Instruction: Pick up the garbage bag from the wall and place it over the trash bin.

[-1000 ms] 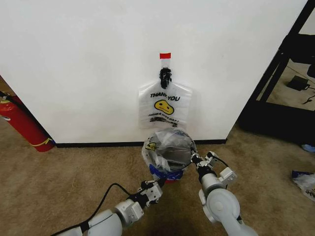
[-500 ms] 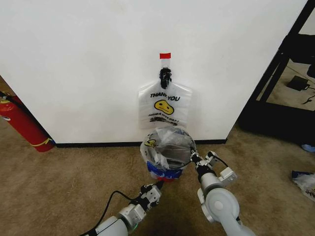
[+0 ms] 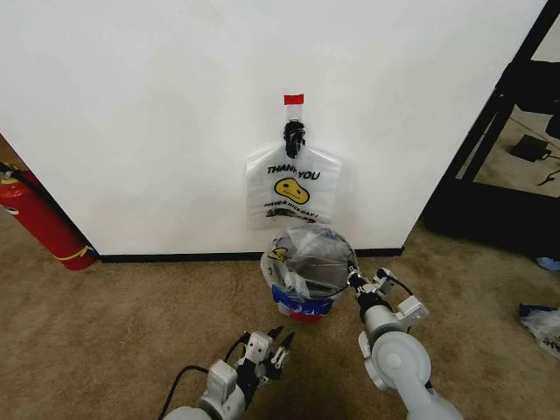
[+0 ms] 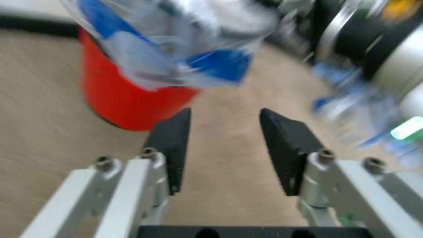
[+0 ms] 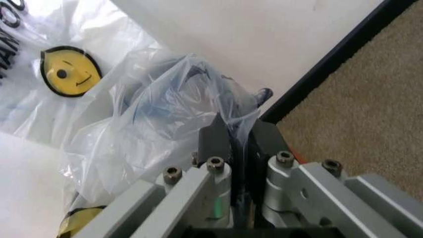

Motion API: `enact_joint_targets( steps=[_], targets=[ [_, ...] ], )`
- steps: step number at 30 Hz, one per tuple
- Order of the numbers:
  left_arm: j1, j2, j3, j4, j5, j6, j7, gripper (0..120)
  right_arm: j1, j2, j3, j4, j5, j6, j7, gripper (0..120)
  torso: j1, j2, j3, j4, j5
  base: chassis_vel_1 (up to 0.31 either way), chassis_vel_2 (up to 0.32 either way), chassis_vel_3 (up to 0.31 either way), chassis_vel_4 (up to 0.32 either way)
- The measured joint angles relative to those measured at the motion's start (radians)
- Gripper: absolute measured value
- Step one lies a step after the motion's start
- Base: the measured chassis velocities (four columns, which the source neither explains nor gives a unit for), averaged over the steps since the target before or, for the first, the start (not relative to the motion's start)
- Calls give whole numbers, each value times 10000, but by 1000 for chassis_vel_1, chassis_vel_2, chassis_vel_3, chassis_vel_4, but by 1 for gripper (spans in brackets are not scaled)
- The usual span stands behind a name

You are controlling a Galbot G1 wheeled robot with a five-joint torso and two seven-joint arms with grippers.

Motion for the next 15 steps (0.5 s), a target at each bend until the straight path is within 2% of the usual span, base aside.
enact_joint_targets(
  steps=[1, 2, 5, 8, 15],
  targets=[
    [-50, -220, -134, -180, -1171, -124, -109, 53, 33, -11, 1, -19, 1, 2, 0, 1, 0, 0, 0, 0, 3, 0, 0, 0, 0],
    [-155, -410, -252, -226, -2063, -259, -182, 57, 59, -9, -3, -32, 2, 2, 0, 1, 0, 0, 0, 0, 0, 0, 0, 0, 0],
    [-254, -571, -354, -226, -2823, -337, -259, 64, 77, 7, -11, -38, 1, 3, 0, 1, 1, 0, 0, -1, 0, 0, 0, 0, 0],
    [-422, -941, -438, -15, -3804, -421, -396, 77, 90, 49, -40, -37, 6, 5, 1, 1, 0, 0, 1, 0, 1, 0, 0, 0, 0],
    [-583, -1578, -291, 655, -3964, -509, -479, 77, 116, 44, -42, 106, 77, 4, 24, 1, 0, 0, 1, 0, 0, 0, 0, 0, 0]
  ],
)
